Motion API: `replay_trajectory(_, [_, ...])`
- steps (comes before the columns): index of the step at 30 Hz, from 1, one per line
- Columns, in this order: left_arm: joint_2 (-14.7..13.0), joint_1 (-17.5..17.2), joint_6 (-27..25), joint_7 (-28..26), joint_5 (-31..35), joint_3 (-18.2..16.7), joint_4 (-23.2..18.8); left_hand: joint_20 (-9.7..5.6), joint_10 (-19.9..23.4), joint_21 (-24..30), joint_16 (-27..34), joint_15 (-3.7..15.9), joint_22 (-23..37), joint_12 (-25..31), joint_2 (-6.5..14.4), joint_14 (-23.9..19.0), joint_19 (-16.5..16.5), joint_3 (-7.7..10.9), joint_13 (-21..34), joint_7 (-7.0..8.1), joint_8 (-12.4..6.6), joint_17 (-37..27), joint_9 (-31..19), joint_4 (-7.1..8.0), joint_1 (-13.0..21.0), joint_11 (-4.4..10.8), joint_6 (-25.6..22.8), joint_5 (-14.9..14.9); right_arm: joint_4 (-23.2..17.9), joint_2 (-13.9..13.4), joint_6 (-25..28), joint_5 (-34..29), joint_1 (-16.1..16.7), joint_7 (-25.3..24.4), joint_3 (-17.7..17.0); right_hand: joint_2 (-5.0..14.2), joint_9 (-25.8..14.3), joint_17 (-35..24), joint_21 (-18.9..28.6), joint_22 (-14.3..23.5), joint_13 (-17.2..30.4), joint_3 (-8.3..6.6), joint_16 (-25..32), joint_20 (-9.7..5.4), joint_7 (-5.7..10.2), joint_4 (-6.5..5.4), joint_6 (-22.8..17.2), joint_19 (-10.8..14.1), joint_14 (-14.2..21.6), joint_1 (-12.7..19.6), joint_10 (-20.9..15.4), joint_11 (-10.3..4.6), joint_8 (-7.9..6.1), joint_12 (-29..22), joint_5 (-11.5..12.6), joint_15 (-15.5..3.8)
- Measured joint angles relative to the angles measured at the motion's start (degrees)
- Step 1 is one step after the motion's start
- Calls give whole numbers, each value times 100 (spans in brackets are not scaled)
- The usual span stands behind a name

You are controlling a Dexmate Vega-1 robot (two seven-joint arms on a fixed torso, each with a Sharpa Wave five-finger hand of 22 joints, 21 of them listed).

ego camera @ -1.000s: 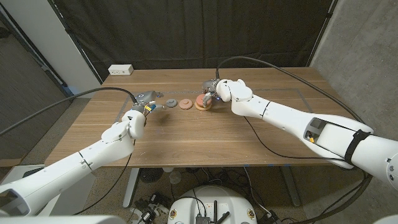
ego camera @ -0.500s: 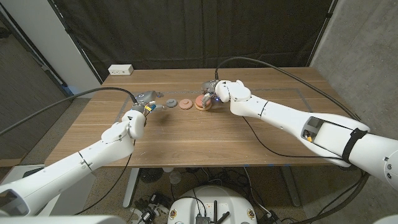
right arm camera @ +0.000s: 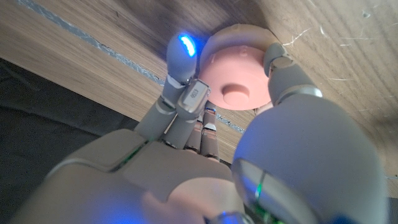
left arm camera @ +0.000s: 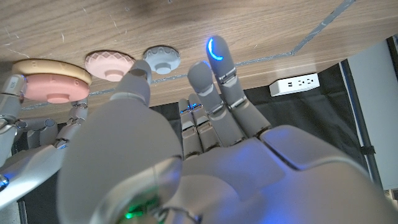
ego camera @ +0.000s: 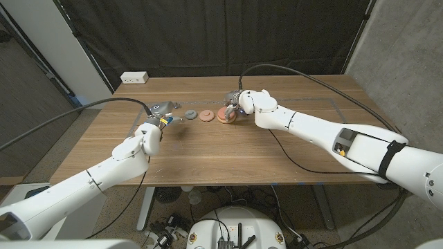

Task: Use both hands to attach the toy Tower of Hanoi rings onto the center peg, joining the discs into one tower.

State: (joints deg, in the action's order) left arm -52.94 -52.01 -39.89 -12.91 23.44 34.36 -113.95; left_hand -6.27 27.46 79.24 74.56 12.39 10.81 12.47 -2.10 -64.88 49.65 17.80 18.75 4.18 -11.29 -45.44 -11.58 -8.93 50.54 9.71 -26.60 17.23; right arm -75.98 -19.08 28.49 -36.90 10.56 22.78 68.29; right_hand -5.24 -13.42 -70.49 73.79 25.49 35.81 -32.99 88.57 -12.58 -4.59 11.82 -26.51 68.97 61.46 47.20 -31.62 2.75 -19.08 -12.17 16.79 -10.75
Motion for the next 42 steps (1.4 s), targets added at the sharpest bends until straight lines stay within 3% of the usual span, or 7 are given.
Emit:
replay_trajectory(12, [11, -8, 30, -26, -27, -4, 4, 0, 0, 0, 0, 0, 0, 0, 0, 0, 0, 32, 0, 0, 0, 21, 0, -32, 0, 0, 0, 0, 78, 13, 121, 40, -53, 46, 84, 0, 0, 0, 22, -41, -25, 0, 0, -3, 38, 0, 49, -3, 0, 0, 32, -33, 1, 62, 0, 0])
replay_trajectory(24, [40, 35, 65, -29, -31, 24, 66, 0, -1, -1, 14, 0, 0, 0, 0, 0, 0, 56, 0, 0, 0, 7, 0, -8, 0, -1, 0, 0, 116, -6, 152, 49, -139, 193, 181, 0, -3, 0, 21, -156, -52, 1, -111, -6, 295, -1, 307, -213, -253, 0, 271, -396, 6, 182, -1, 103])
replay_trajectory(30, [58, 75, 93, -23, -32, 48, 106, 0, -1, -1, 14, 0, 0, 0, 0, 0, 0, 56, -1, 0, 0, 8, 0, -8, 0, -1, 1, 0, 120, -39, 111, 33, -204, 307, 242, 0, -99, 38, 21, -212, -99, -7, -246, -15, 514, -8, 519, -344, -534, 0, 524, -650, 300, 205, -33, 199])
replay_trajectory(33, [68, 95, 94, -22, -33, 63, 123, 0, -1, -1, 14, 0, 0, 0, 0, 0, 0, 56, -1, 0, 0, 0, 0, -8, 0, -1, 1, 0, 120, -42, 97, 13, -208, 350, 247, -3, -103, 41, 21, -243, -134, -30, -301, 21, 652, -77, 589, -415, -645, -3, 639, -765, 450, 219, -112, 264])
replay_trajectory(35, [75, 111, 109, -7, -33, 76, 142, 0, 3, -1, 13, 0, 0, 0, 0, 0, 0, 55, -1, 0, 0, 6, 0, -8, 0, 3, 0, 0, 115, -61, 86, -9, -237, 389, 278, -89, -101, 63, 21, -265, -156, -164, -382, 31, 769, -212, 603, -484, -765, -89, 719, -847, 544, 221, -164, 288])
replay_trajectory(37, [81, 128, 118, 6, -31, 85, 153, 0, 28, 23, 13, 0, 0, 0, 0, 0, 0, 55, -1, 0, 0, 8, 0, -8, 0, 13, 0, 0, 112, -72, 76, -24, -255, 418, 294, -142, -91, 83, 21, -265, -177, -178, -451, 81, 844, -226, 650, -535, -852, -140, 800, -964, 623, 221, -223, 327])
replay_trajectory(42, [93, 161, 140, 31, -18, 106, 177, 0, 28, 23, 13, 12, 0, 0, 0, 12, 0, 55, -1, 0, 0, 8, 0, -8, 0, 13, 0, 0, 106, -90, 34, -61, -278, 499, 321, -248, -57, 111, -7, -287, -245, -175, -617, 142, 692, -223, 1070, -658, -1069, -244, 1273, -906, 766, 214, -379, 397])
